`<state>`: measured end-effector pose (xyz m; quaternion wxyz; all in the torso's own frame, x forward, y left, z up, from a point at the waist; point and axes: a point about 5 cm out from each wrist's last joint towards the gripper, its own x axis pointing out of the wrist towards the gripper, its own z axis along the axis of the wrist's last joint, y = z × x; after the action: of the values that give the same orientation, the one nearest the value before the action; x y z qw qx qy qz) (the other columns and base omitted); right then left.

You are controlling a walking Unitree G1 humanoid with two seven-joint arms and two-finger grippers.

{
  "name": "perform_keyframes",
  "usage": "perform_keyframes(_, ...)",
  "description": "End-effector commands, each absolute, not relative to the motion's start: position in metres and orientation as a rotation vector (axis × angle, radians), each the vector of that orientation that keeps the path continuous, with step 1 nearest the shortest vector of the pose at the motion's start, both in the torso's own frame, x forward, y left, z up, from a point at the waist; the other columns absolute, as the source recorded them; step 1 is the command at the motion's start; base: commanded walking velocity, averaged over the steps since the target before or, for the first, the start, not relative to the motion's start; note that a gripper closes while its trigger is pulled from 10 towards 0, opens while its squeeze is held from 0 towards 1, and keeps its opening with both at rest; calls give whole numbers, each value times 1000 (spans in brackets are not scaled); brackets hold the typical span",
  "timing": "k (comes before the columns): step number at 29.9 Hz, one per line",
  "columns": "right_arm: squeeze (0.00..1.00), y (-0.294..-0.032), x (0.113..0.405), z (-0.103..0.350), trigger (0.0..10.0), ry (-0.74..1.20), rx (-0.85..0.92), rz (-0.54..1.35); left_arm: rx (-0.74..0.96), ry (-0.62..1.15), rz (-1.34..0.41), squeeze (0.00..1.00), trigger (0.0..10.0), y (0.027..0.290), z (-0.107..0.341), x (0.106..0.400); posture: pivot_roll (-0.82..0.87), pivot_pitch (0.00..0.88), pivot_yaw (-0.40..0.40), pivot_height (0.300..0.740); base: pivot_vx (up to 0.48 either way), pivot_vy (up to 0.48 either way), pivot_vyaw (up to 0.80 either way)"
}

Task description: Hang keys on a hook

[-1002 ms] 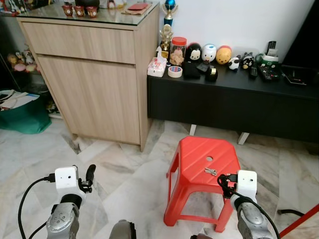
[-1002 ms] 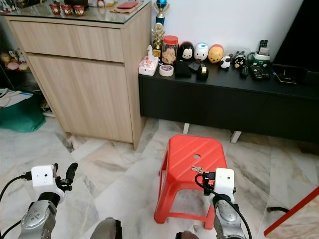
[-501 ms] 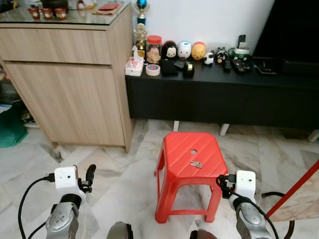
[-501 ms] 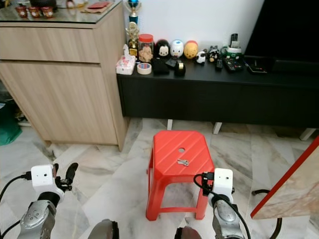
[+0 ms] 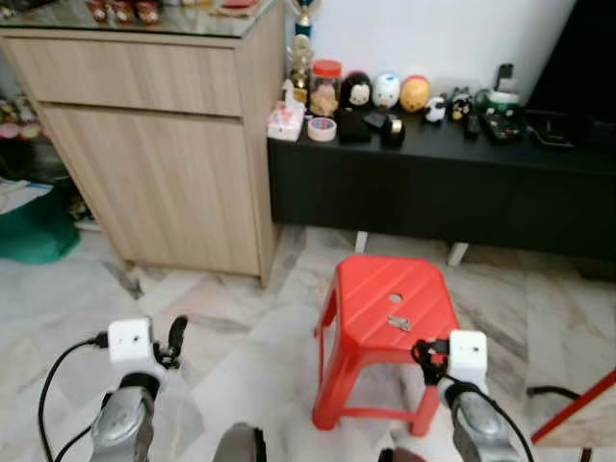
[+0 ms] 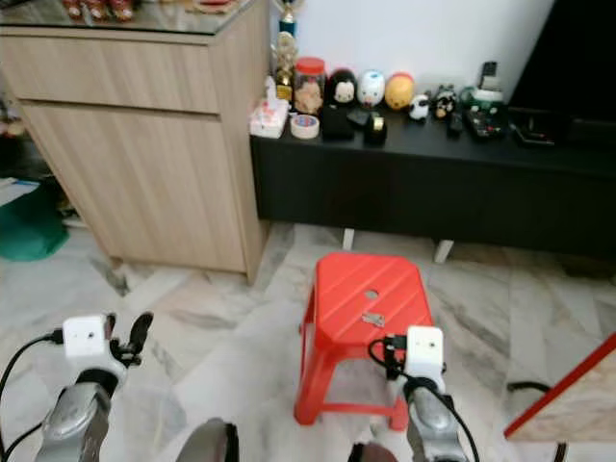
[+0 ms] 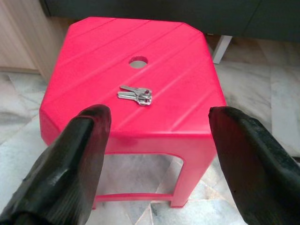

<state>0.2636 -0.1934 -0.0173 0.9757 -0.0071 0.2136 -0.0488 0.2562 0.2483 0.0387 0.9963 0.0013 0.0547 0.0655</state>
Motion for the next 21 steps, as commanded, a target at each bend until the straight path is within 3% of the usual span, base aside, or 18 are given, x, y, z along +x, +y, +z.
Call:
perform_keyframes(1,0,-198,261,-20,10000,450,-2,-112,7,118,120,0,10000,246,38,257,65,0,-50,630,0,0,0)
perform_keyframes(8,0,-196,260,-21,10000,457,4,-108,10,119,126,0,10000,247,37,257,67,0,-51,630,0,0,0)
perform_keyframes(16,0,-196,261,-21,10000,459,-6,-96,12,126,123,0,10000,246,36,257,64,0,-48,630,245,0,0)
perform_keyframes(21,0,-192,260,-21,10000,460,-24,-76,13,127,125,0,10000,246,36,257,67,0,-50,630,248,0,411)
